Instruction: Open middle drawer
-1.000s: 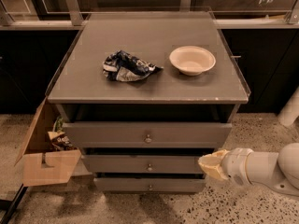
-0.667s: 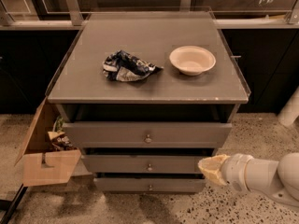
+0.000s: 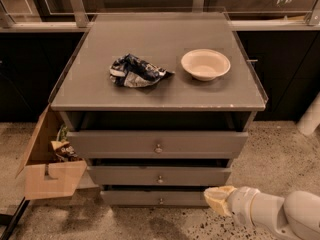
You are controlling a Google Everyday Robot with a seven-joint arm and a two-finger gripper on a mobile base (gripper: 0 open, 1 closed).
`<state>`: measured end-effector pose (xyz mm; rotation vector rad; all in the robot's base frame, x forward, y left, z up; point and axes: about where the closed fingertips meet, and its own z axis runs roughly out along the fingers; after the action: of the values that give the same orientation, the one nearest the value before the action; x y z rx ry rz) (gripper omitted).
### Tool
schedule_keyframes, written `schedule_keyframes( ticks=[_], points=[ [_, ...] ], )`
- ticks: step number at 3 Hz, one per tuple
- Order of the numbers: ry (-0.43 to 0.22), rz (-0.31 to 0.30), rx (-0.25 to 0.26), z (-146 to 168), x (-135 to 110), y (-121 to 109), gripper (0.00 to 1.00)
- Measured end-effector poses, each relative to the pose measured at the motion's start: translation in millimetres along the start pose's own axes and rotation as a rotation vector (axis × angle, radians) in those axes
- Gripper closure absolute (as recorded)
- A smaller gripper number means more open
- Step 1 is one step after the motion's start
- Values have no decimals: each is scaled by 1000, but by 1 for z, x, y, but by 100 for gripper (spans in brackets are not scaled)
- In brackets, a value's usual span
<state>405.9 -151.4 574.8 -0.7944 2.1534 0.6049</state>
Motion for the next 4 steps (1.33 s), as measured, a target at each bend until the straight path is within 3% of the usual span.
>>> schedule_keyframes(
  ticks=[1,2,3,4],
  points=[
    [-14,46,-7,36,30,9,100],
    [-7,82,68,81,56,-16,100],
    [3,98,138,88,66,-34,100],
    [-18,96,146,91,65,-36,100]
  ],
)
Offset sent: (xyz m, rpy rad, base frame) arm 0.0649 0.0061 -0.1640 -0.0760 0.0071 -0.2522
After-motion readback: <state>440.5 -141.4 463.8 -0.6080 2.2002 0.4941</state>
